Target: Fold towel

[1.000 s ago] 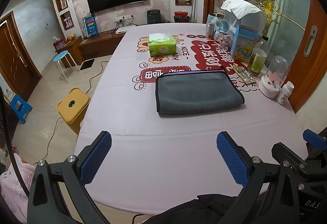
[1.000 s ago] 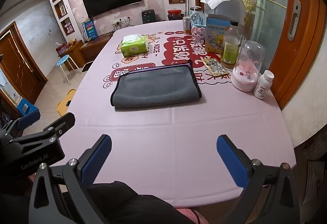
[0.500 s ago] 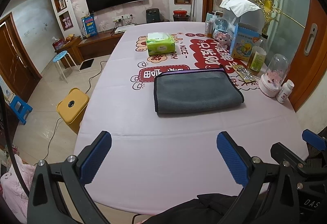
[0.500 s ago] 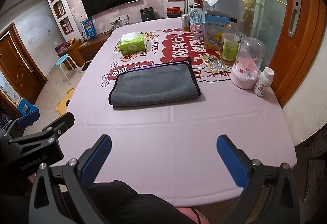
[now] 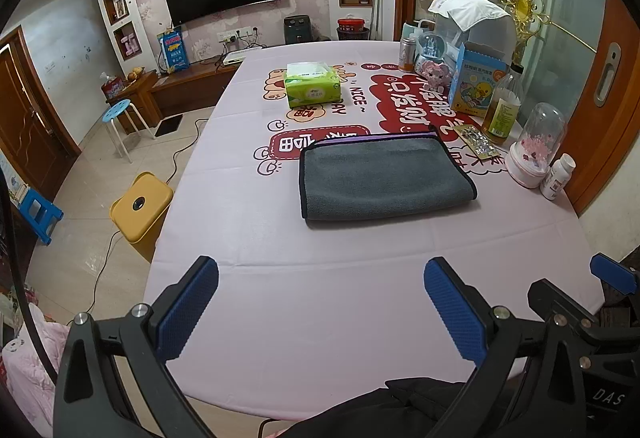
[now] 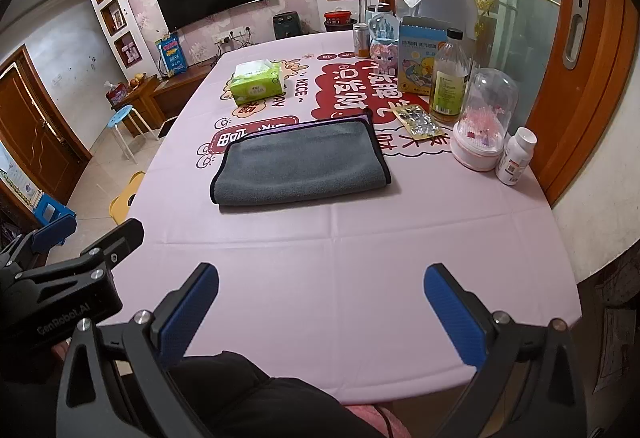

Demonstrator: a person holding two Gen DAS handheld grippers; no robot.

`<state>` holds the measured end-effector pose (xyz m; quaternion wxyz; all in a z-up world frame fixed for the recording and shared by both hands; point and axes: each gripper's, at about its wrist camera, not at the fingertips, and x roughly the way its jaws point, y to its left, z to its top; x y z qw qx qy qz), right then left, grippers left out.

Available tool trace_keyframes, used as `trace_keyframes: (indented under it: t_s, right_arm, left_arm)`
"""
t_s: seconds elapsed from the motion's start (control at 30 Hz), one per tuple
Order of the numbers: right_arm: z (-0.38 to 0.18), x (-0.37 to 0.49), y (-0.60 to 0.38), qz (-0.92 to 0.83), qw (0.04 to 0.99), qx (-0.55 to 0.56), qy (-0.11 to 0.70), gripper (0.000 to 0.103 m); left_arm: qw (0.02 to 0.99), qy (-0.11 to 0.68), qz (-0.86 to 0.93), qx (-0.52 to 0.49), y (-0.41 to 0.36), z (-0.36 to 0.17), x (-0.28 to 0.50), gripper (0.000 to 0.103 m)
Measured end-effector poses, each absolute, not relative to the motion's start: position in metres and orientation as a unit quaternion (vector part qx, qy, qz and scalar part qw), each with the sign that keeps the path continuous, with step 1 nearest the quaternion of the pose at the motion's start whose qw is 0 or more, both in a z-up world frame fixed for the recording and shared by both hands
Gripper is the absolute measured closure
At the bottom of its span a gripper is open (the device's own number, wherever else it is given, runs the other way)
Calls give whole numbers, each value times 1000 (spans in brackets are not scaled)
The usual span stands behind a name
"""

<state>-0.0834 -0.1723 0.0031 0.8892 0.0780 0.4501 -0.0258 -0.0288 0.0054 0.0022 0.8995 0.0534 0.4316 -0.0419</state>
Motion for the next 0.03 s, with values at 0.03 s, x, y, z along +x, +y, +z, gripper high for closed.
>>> trace_keyframes:
  t_s: [0.03]
  right_arm:
    - [2, -85, -172, -26, 889, 78, 451, 0]
  left_arm:
    - [899, 432, -42, 53, 5, 2, -29, 1]
